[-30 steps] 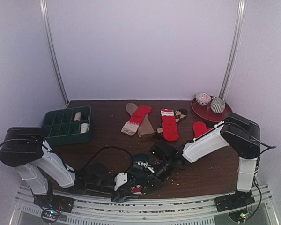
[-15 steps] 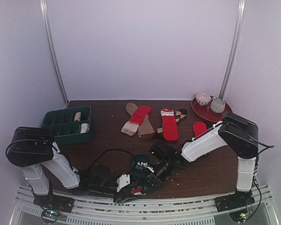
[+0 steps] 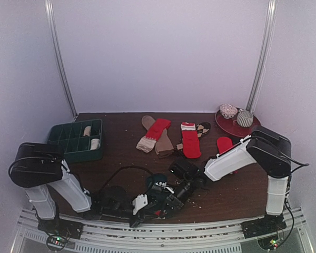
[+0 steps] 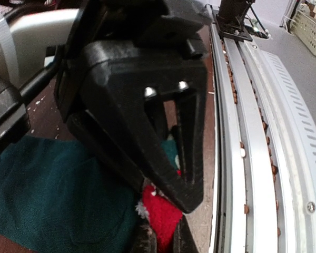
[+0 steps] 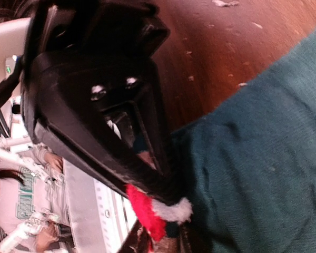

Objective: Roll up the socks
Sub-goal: Roll a pair of socks at the center of the board.

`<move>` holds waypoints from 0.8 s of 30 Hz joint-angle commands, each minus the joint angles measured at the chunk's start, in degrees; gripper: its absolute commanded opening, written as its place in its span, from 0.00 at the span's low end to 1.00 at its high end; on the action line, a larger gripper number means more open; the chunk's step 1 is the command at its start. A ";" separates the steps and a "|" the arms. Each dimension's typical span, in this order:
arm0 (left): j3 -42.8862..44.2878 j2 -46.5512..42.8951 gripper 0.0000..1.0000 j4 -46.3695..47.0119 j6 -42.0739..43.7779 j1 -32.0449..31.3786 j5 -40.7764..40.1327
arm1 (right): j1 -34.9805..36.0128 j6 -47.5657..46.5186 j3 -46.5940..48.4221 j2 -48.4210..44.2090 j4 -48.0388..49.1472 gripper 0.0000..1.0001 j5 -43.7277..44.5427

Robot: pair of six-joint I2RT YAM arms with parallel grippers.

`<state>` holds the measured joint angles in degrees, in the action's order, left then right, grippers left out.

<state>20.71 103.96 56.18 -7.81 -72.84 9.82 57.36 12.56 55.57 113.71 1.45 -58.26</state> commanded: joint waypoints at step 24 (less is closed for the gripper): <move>-0.04 4.17 0.00 -25.74 -28.43 6.48 16.89 | 15.79 -38.53 -22.44 -28.31 19.16 0.33 52.69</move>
<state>23.64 103.85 47.90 -34.79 -66.28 24.60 70.74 -17.54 31.07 82.65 16.75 -14.09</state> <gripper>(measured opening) 0.036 0.328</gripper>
